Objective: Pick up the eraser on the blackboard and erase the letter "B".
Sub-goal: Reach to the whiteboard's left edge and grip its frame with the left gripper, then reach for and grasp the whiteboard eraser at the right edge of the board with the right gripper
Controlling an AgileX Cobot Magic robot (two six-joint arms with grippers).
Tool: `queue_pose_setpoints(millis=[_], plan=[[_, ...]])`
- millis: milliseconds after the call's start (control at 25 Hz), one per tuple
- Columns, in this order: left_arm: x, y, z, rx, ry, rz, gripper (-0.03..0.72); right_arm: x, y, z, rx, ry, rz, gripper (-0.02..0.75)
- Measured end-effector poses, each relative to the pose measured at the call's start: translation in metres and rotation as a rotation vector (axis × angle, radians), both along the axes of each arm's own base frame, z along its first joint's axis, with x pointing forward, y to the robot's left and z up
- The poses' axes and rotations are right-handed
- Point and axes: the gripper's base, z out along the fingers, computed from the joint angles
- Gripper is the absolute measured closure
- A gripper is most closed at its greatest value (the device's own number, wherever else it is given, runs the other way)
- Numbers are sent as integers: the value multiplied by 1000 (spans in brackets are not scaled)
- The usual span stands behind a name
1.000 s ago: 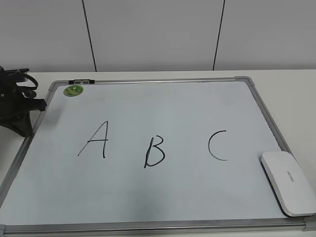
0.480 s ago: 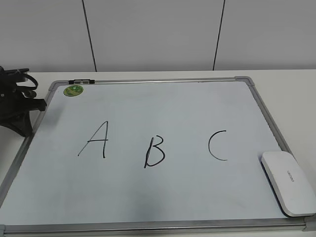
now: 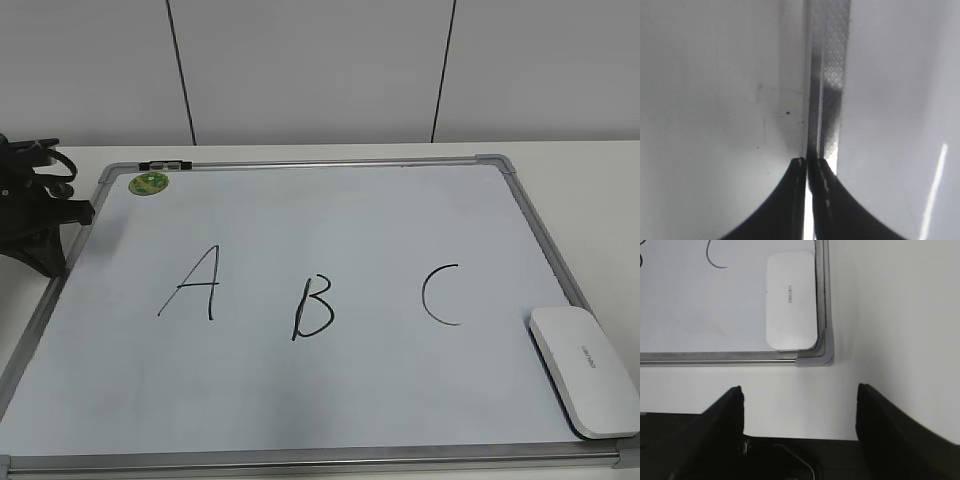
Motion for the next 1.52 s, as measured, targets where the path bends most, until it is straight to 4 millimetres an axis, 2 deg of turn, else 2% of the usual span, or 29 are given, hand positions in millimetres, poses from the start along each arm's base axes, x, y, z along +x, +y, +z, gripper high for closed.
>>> queue_pose_setpoints(millis=[80,120,360,560,720,840,1040,1280,1520], plan=[[0,0,0,0,0,0,680,11,2,2,10,38,16,219],[0,0,0,0,0,0,680,24,4,3,21,101,19,219],[0,0,0,0,0,0,680,67,11,3,67,251,37,219],[0,0,0,0,0,0,680,107,15,-8,58,396,66,211],[0,0,0,0,2,0,680,135,18,-17,71,476,72,108],[0,0,0,0,2,0,680,150,20,-26,93,529,69,76],[0,0,0,0,2,0,680,172,23,-43,95,583,65,68],[0,0,0,-2,2,0,680,184,37,-64,20,612,107,69],[0,0,0,-1,1,-1,680,196,36,-75,-20,610,53,73]])
